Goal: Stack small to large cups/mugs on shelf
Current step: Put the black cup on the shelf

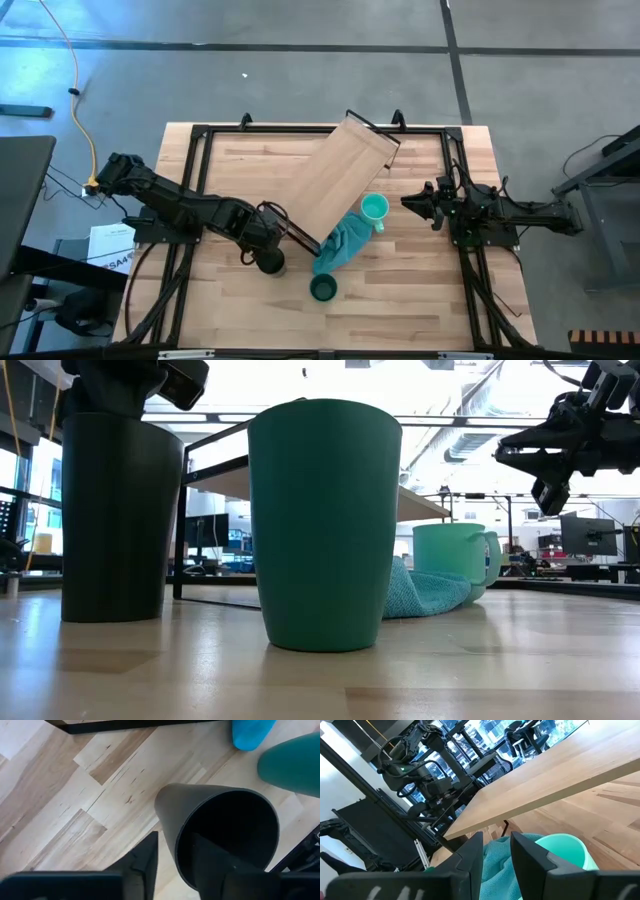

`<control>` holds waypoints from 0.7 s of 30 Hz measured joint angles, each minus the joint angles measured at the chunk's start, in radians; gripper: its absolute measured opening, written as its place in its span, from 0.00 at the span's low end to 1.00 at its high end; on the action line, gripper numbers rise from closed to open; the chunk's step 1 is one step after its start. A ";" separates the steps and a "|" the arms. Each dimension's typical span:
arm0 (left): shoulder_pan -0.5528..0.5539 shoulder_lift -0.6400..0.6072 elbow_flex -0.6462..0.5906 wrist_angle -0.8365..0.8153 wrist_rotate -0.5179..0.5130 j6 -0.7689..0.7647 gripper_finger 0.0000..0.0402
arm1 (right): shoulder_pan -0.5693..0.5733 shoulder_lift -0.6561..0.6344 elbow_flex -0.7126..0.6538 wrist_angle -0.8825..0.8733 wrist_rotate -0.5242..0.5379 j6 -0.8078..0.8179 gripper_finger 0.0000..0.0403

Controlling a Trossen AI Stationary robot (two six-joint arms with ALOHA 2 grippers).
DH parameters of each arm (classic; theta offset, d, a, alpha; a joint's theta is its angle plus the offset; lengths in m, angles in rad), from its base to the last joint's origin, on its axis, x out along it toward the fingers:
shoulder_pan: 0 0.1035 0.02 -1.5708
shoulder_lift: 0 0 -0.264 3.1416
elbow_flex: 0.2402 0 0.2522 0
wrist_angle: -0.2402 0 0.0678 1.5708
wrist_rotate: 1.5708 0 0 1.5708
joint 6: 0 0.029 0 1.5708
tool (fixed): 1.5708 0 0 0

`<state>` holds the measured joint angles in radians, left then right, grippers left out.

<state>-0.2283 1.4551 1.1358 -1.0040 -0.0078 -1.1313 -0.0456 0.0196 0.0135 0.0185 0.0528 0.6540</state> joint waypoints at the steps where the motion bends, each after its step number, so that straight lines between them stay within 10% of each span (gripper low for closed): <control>1: 0.000 0.000 0.000 0.003 0.000 0.002 0.19 | 0.000 0.000 0.000 0.000 0.000 0.000 0.22; 21: -0.001 0.010 0.000 0.008 -0.007 0.016 0.01 | 0.000 0.000 0.000 -0.004 0.000 0.000 0.22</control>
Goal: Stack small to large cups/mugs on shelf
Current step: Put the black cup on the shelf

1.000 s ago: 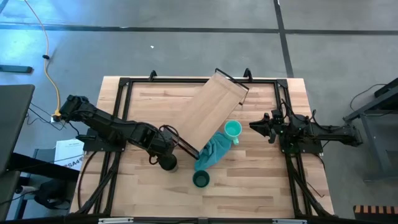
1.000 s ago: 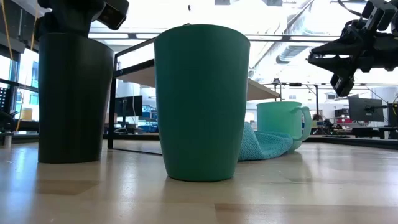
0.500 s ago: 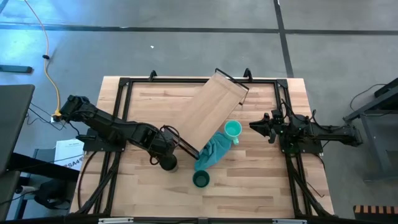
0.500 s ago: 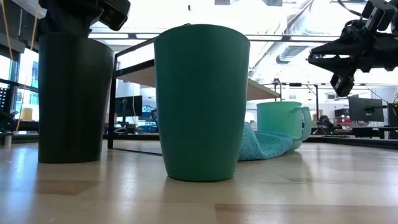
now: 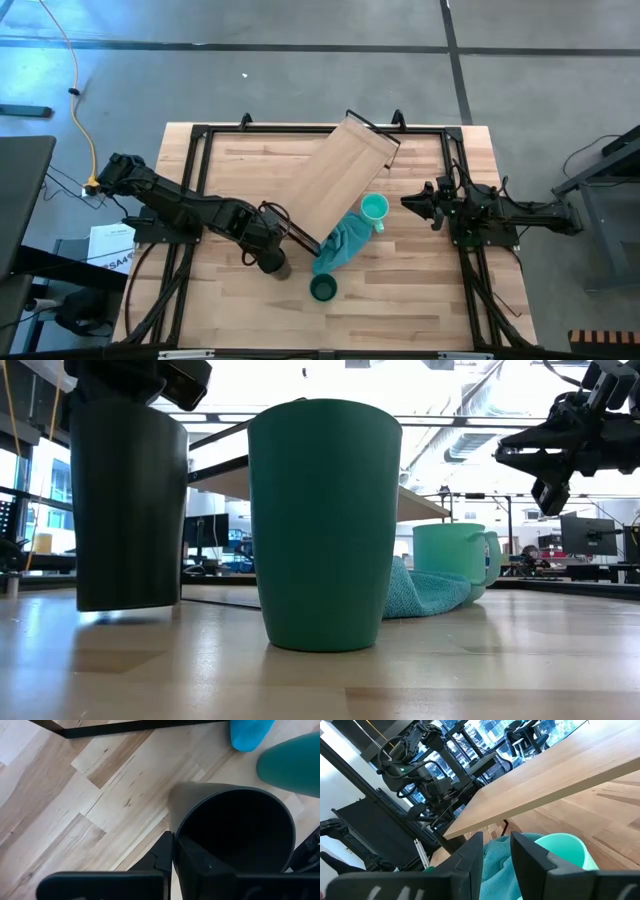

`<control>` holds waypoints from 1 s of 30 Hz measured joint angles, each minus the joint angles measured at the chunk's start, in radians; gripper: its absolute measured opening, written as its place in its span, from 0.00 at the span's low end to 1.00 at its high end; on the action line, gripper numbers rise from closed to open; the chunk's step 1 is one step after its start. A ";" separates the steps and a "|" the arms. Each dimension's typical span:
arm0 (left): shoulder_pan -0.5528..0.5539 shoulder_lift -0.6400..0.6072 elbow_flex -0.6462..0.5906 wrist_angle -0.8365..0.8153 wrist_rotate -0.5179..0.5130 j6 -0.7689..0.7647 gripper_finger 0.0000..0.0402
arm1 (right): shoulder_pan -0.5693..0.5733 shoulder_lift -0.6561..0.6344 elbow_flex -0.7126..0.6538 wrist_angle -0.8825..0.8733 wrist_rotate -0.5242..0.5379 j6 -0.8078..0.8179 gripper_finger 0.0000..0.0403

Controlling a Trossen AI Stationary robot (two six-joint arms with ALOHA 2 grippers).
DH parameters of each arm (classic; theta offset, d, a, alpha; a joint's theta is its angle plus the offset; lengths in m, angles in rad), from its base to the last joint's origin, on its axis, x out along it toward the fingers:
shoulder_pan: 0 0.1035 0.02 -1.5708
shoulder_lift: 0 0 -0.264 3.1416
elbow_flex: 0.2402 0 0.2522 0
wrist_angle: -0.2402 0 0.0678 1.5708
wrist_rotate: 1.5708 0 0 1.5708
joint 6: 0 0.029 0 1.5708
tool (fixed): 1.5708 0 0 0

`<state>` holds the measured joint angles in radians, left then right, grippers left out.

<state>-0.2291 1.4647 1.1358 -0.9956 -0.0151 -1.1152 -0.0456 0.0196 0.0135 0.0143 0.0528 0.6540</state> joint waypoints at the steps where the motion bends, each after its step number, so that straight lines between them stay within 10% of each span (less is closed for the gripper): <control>1: 0.000 0.000 0.000 0.000 0.000 0.000 0.01 | 0.000 0.000 0.000 0.000 0.000 0.000 0.22; 30: 0.000 -0.024 0.184 -0.212 0.023 0.066 0.00 | 0.000 0.000 0.000 -0.003 0.000 0.000 0.22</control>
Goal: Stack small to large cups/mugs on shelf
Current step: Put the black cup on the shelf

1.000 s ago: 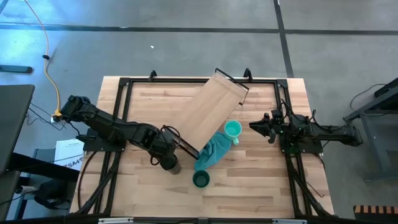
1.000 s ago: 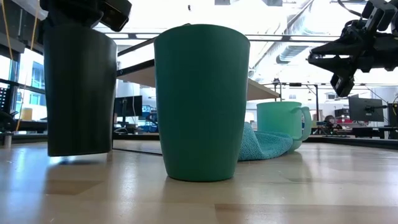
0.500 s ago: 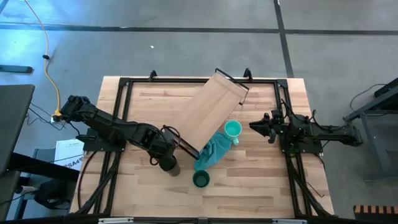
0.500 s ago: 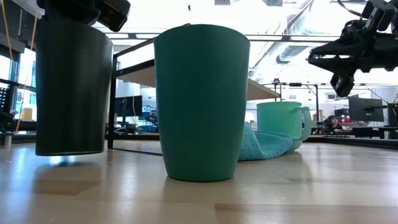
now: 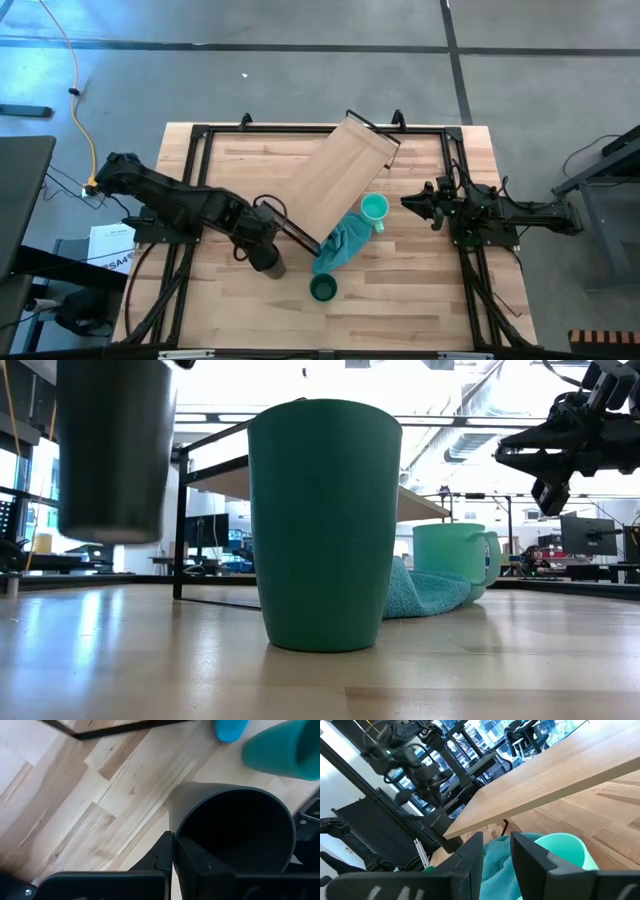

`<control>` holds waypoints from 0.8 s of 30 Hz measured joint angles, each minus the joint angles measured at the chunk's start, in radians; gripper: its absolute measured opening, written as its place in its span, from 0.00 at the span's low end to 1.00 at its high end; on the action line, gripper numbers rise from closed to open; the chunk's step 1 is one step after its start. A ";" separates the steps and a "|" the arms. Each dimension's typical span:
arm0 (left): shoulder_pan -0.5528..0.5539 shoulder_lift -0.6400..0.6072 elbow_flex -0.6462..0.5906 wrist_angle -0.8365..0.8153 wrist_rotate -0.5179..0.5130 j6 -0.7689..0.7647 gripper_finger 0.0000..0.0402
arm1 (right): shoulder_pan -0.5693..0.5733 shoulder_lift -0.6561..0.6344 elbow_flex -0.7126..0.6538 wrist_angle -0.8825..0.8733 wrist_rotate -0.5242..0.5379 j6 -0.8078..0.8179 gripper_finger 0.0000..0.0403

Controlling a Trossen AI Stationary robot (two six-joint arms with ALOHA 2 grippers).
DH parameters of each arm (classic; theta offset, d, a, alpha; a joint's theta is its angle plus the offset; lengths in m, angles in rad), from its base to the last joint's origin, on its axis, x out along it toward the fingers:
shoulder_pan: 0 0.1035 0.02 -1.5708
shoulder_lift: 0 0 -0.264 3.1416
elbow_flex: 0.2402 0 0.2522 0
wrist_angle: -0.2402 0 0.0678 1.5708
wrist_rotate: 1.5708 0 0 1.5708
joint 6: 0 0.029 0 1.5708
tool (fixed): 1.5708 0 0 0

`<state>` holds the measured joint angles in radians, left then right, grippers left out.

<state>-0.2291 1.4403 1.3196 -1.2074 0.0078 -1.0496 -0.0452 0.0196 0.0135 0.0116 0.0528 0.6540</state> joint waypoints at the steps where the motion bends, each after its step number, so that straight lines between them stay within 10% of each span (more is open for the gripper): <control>1: 0.000 0.000 0.022 -0.014 0.000 0.006 0.00 | 0.000 0.000 0.000 0.000 0.000 0.000 0.22; 24: 0.001 -0.012 0.553 -0.364 -0.178 0.084 0.00 | 0.000 0.000 0.000 0.000 0.000 0.001 0.22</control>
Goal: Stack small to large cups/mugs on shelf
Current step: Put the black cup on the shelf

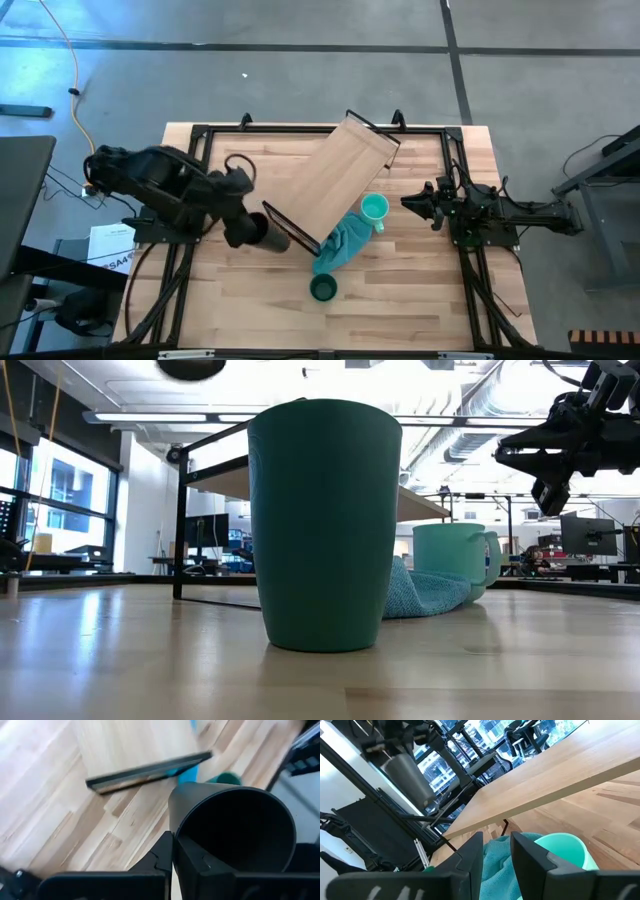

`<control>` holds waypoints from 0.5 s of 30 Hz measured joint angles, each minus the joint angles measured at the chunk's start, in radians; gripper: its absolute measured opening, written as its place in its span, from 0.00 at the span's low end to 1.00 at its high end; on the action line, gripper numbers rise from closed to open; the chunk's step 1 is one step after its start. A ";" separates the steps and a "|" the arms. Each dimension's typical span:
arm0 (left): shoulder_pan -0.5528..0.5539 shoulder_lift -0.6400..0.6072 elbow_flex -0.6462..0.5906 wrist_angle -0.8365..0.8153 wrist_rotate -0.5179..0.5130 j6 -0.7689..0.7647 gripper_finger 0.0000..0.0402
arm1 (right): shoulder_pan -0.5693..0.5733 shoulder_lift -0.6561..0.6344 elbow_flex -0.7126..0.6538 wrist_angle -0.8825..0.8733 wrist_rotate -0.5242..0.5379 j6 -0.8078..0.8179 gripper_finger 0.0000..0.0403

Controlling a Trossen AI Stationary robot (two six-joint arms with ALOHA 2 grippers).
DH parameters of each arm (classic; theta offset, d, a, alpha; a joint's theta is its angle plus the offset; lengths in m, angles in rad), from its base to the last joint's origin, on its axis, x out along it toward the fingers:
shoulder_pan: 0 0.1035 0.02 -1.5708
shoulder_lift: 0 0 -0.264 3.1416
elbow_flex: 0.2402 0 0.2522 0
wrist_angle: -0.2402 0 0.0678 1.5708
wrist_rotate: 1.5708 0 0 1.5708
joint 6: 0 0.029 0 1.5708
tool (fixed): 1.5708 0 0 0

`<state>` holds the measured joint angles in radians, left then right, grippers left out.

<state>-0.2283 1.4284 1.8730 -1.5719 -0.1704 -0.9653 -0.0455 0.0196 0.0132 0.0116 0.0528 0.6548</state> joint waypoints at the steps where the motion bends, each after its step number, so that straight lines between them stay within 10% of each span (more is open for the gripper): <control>1: 0.000 0.000 0.018 0.001 -0.008 0.000 0.00 | 0.000 0.000 0.000 0.000 0.000 0.004 0.22; 15: 0.000 -0.001 0.164 0.000 -0.093 0.105 0.00 | 0.000 0.000 0.000 0.000 0.000 0.044 0.22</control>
<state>-0.2283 1.4277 2.0367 -1.5715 -0.2634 -0.8603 -0.0452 0.0196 0.0128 0.0116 0.0528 0.6993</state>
